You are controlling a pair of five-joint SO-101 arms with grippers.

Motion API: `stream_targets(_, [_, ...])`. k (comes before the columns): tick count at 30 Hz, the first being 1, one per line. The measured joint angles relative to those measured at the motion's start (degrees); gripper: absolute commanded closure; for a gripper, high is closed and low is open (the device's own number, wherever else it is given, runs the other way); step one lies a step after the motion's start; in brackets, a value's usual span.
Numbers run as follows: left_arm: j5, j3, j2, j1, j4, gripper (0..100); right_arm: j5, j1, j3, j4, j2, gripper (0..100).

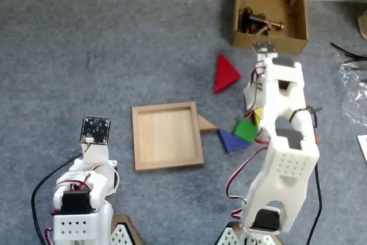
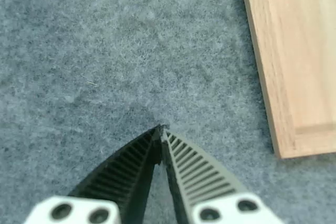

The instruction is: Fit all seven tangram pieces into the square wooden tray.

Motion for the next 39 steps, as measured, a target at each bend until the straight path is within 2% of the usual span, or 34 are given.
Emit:
stream_targets(5, [0.0,0.0,0.0,0.0,0.0,99,0.18,0.35,-4.66,3.43,0.44,74.5])
stream_targets(10, [0.0,0.0,0.0,0.0,0.0,99,0.62,0.26,-7.56,3.87,1.41,65.1])
stream_targets(21, [0.0,0.0,0.0,0.0,0.0,99,0.7,0.18,-7.65,3.87,1.58,64.9])
stream_targets(30, [0.0,0.0,0.0,0.0,0.0,99,0.7,-5.01,-7.65,3.52,1.58,64.9])
stream_targets(39, [0.0,0.0,0.0,0.0,0.0,99,0.7,-5.36,-7.65,1.85,1.58,64.9])
